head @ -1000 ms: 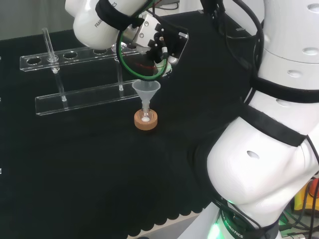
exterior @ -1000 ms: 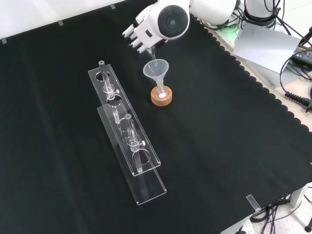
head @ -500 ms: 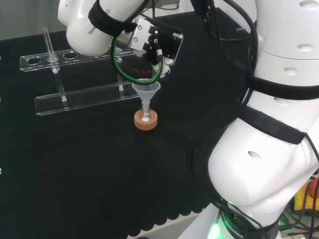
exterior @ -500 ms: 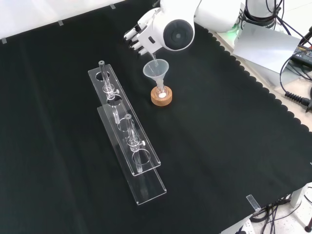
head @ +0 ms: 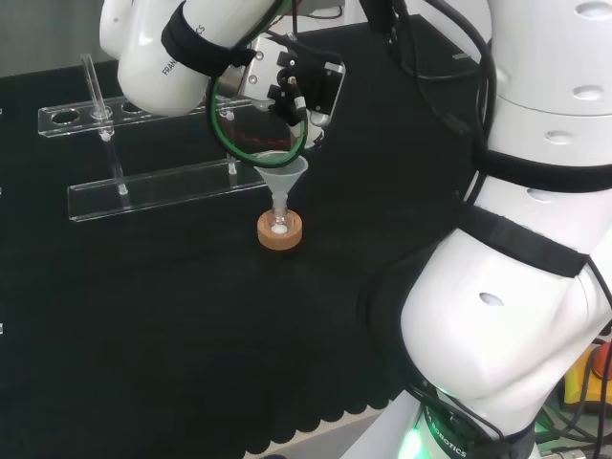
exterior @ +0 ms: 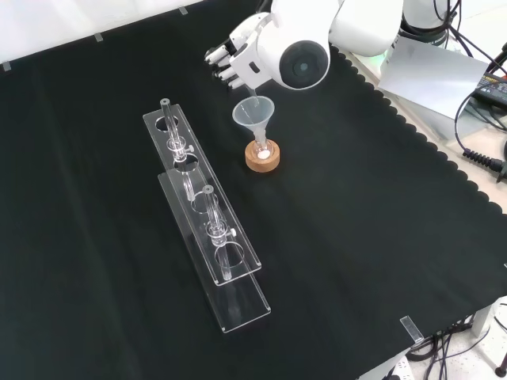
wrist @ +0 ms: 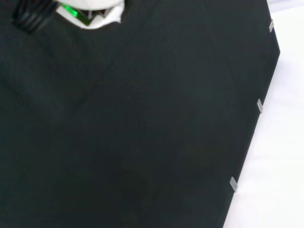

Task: Pour all the NaCl from the weighing funnel into the round-bottom flask.

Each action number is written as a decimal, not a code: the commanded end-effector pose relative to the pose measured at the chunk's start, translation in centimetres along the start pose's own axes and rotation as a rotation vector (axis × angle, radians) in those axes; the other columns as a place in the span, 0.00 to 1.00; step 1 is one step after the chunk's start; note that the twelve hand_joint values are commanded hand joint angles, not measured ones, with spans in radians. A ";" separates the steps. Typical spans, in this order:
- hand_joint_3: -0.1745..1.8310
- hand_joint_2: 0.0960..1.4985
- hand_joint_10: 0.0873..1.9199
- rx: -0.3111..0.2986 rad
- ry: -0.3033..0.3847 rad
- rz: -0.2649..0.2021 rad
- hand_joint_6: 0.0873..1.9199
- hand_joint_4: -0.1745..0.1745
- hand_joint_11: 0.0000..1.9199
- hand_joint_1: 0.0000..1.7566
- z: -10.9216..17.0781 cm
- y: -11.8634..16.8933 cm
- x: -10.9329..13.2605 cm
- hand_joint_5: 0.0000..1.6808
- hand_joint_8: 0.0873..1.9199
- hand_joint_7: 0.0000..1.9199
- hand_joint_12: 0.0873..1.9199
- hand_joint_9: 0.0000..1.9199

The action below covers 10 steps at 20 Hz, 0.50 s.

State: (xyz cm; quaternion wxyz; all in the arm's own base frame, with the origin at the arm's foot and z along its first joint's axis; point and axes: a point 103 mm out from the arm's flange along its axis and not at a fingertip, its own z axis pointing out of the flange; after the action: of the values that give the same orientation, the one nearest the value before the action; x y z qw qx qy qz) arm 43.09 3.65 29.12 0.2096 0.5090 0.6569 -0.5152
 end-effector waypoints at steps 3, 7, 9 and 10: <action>0.46 0.43 0.23 0.005 -0.041 0.001 0.52 1.00 0.25 0.61 -0.6 0.0 0.4 0.65 0.31 0.31 0.65 0.43; 0.46 0.43 0.23 0.009 -0.062 -0.003 0.52 1.00 0.25 0.61 -0.9 0.1 0.7 0.65 0.31 0.31 0.65 0.43; 0.46 0.43 0.23 0.012 -0.073 -0.001 0.51 1.00 0.25 0.61 -1.1 0.1 0.9 0.65 0.31 0.31 0.65 0.43; 0.46 0.43 0.23 0.014 -0.077 0.002 0.51 1.00 0.25 0.61 -1.2 0.1 1.0 0.65 0.31 0.31 0.65 0.43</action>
State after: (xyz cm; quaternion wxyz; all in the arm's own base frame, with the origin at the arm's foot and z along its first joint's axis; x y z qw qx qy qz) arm 43.07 4.84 28.79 0.2254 0.4930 0.6497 -0.5330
